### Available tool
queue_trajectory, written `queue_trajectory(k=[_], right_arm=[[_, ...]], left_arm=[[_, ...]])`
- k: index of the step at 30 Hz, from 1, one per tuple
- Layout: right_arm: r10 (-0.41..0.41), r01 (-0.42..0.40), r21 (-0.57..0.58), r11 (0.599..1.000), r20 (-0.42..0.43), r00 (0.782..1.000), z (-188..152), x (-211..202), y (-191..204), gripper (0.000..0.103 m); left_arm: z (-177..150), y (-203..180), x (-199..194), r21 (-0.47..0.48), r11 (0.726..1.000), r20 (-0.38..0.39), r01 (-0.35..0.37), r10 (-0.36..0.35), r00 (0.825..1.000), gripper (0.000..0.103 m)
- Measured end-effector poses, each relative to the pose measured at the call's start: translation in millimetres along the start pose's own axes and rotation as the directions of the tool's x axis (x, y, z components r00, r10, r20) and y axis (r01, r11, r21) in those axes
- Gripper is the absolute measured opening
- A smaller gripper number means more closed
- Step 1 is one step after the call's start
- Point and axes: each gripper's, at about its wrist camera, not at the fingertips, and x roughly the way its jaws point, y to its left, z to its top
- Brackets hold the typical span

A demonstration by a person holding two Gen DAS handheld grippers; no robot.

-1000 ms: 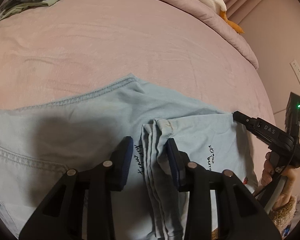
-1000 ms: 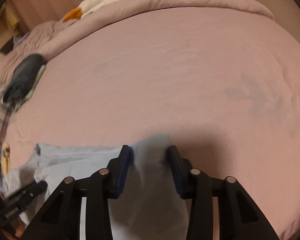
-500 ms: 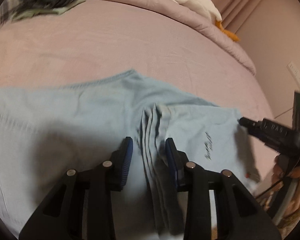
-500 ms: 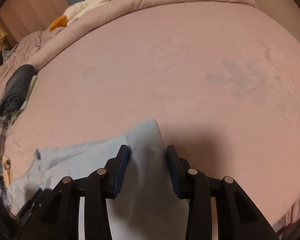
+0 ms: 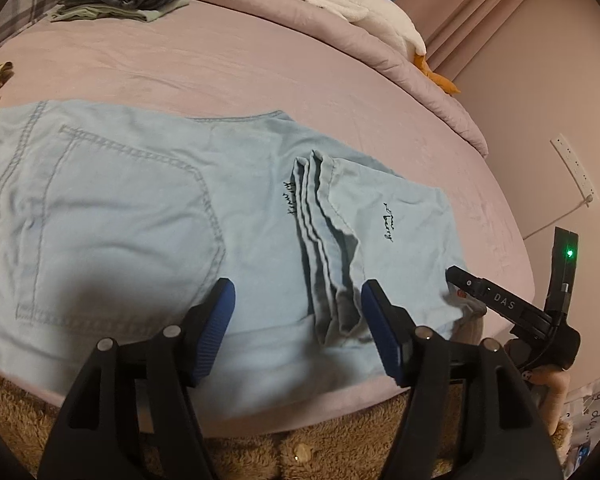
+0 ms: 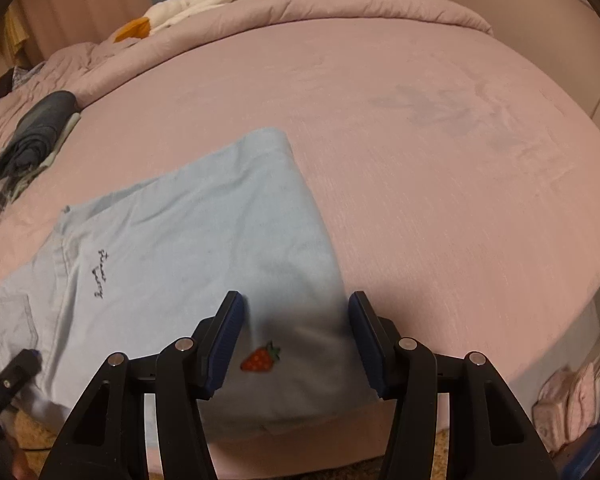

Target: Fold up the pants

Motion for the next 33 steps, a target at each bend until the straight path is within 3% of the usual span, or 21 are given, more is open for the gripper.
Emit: queue_trajectory(k=[3, 7, 13, 14, 15, 17, 20, 25, 28, 33], right_arm=[[-0.008, 0.008, 0.013, 1.000, 0.003, 1.000, -2.7, -3.8, -1.4, 0.054], [-0.005, 0.004, 0.045, 0.999, 0.011, 1.000, -12.5, -24.1, -5.0, 0.054], [0.052, -0.057, 0.054, 0.997, 0.091, 0.994, -1.5, -62.4, 3.1, 0.055], [0.080, -0.086, 0.046, 0.995, 0.115, 0.990, 2.9, -72.5, 7.9, 0.060], [0.112, -0.118, 0.029, 0.993, 0.150, 0.982, 8.6, -86.1, 15.4, 0.072], [0.151, -0.151, -0.016, 0.988, 0.213, 0.965, 15.2, -107.5, 28.7, 0.081], [0.183, -0.167, -0.082, 0.983, 0.278, 0.943, 30.1, -127.9, 58.2, 0.081], [0.229, -0.214, -0.080, 0.973, 0.322, 0.919, 28.9, -132.8, 85.1, 0.087], [0.253, -0.234, -0.098, 0.967, 0.279, 0.927, 18.8, -114.0, 94.0, 0.087], [0.210, -0.185, -0.124, 0.975, 0.234, 0.949, 11.7, -94.1, 104.8, 0.087]], left_arm=[[1.9, -0.8, -6.8, -0.011, 1.000, 0.001, -0.013, 0.013, 1.000, 0.066], [7.2, 3.0, -28.3, -0.026, 1.000, 0.065, -0.007, 0.008, 0.998, 0.076], [22.4, 2.0, -65.9, 0.000, 1.000, 0.136, -0.012, 0.012, 0.991, 0.088], [25.6, 1.7, -72.5, 0.001, 1.000, 0.159, -0.025, 0.025, 0.987, 0.090], [28.5, 2.1, -80.0, -0.006, 0.999, 0.185, -0.037, 0.038, 0.982, 0.091], [30.2, 5.9, -91.4, -0.029, 0.998, 0.215, -0.052, 0.057, 0.975, 0.096], [32.4, 16.0, -102.2, -0.059, 0.996, 0.226, -0.063, 0.074, 0.971, 0.098], [26.2, 40.1, -110.3, -0.100, 0.987, 0.233, -0.127, 0.148, 0.961, 0.098], [22.3, 59.0, -114.0, -0.141, 0.979, 0.231, -0.150, 0.180, 0.956, 0.098], [16.0, 85.0, -111.5, -0.227, 0.957, 0.214, -0.180, 0.229, 0.950, 0.099]])
